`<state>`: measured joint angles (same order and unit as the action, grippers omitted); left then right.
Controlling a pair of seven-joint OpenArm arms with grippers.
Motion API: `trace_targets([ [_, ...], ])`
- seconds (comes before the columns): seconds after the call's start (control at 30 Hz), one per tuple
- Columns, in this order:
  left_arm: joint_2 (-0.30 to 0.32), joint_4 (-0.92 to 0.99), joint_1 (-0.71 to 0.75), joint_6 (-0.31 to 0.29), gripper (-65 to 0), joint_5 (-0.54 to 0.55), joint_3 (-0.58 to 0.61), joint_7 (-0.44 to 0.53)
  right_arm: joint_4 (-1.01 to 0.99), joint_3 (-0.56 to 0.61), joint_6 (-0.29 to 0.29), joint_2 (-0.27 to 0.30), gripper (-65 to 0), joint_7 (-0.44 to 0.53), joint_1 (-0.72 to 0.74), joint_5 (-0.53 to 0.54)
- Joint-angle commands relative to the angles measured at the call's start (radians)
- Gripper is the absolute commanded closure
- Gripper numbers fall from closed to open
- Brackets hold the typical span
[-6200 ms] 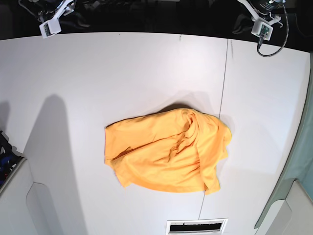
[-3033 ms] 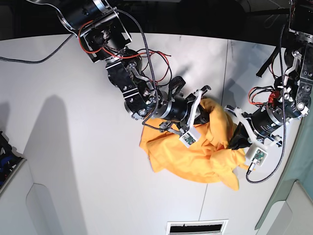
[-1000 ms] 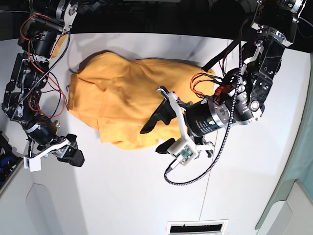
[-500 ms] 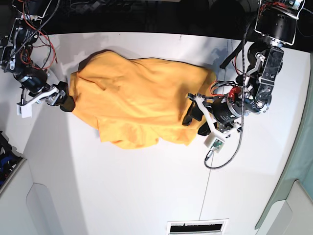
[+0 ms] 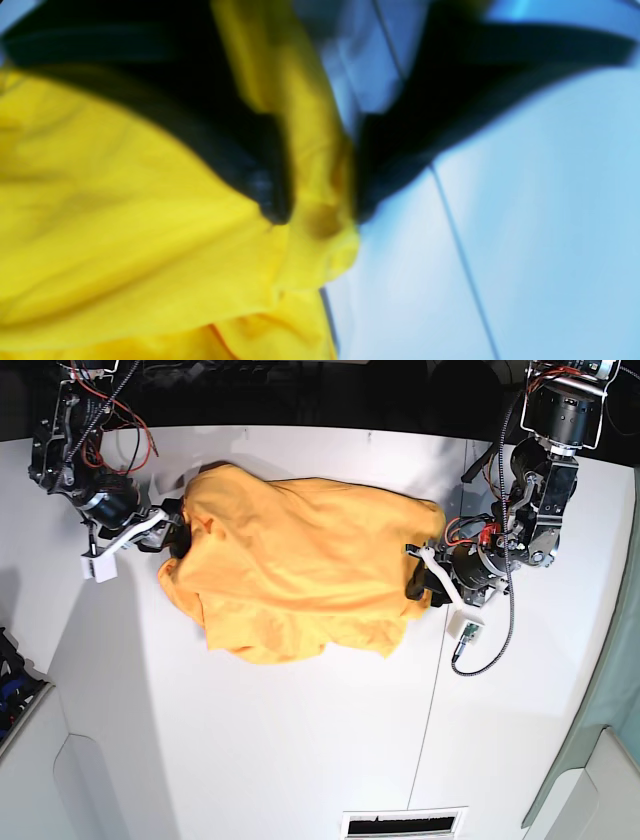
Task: Layout the t-shirt on the table in an organized manner, then fold the t-shirt properly
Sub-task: 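Lower the t-shirt and stretch it between the two grippers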
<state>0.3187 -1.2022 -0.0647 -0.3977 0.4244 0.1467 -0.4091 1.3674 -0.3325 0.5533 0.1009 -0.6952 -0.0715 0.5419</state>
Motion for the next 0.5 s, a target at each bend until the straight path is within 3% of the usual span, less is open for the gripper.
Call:
trace_targets([
  [0.0,0.008,-0.004,-0.013,-0.003,-5.7,-0.003,-0.003,0.001,0.010,0.029,-0.004,-0.004,-29.8,0.029,0.010,-0.010],
  [0.03,0.009,-0.004,-0.013,-0.003,0.0,-0.006,-0.003,0.001,0.010,0.058,-0.016,-0.007,-21.6,0.050,0.010,-0.032],
  [0.1,0.013,-0.005,-0.014,-0.005,0.0,-0.011,-0.003,0.001,0.010,0.098,-0.026,-0.007,-3.2,0.105,0.013,-0.066],
  [0.13,0.018,-0.010,-0.016,-0.019,0.0,-0.011,-0.003,0.001,0.010,0.106,-0.025,-0.007,0.0,0.135,0.016,-0.077],
  [0.23,0.056,-0.066,-0.015,-0.026,0.0,-0.010,-0.004,-0.005,0.028,0.090,-0.013,0.002,0.0,0.165,0.041,-0.078],
  [0.47,0.186,-0.372,-0.010,-0.010,0.0,0.011,-0.005,-0.114,0.168,0.027,-0.003,0.064,0.0,0.104,0.174,-0.066],
])
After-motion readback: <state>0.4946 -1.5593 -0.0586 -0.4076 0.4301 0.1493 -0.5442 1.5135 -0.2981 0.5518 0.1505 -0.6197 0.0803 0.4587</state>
